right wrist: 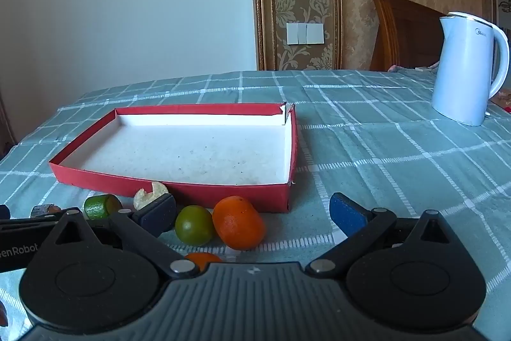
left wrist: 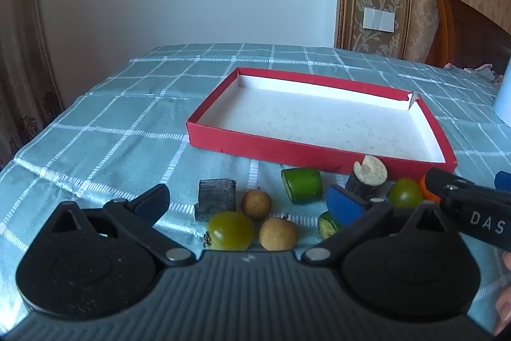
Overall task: Organize fruits
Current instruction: 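Move the right gripper toward the large orange in front of the tray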
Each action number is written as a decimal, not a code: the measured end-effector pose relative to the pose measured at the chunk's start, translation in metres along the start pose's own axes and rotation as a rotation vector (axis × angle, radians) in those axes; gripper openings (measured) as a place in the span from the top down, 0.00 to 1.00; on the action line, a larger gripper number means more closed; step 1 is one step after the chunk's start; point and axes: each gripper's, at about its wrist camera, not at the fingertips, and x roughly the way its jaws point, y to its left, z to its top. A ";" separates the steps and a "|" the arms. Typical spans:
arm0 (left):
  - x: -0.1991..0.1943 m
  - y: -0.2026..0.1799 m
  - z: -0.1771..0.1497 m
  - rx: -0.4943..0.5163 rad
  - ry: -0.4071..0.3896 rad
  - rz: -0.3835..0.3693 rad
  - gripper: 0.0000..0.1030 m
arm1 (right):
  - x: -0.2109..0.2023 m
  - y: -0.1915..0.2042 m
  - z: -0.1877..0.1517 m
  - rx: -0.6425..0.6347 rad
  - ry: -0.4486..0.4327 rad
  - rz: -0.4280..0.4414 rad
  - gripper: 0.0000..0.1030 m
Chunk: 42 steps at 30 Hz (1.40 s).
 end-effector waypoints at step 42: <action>-0.010 -0.002 -0.014 0.057 0.010 -0.026 0.00 | -0.024 -0.006 -0.010 -0.048 -0.038 0.041 0.00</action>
